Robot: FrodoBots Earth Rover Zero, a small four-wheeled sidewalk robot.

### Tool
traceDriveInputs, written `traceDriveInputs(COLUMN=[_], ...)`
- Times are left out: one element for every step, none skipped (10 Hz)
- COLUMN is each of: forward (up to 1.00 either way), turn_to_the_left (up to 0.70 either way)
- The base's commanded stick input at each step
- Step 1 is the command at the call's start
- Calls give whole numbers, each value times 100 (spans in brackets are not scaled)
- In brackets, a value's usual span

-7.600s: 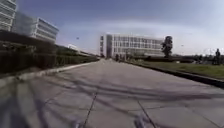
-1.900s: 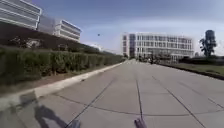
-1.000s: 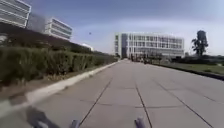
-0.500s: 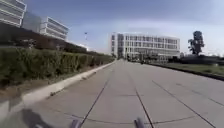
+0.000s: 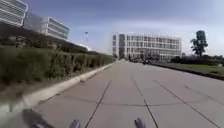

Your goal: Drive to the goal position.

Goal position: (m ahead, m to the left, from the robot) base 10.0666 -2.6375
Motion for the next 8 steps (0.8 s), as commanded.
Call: traceDriveInputs(forward=[70, 70, 70, 70, 70, 70, 70, 70], turn_to_the_left=[-35, -35, -35, -35, -28, 0, 0, 0])
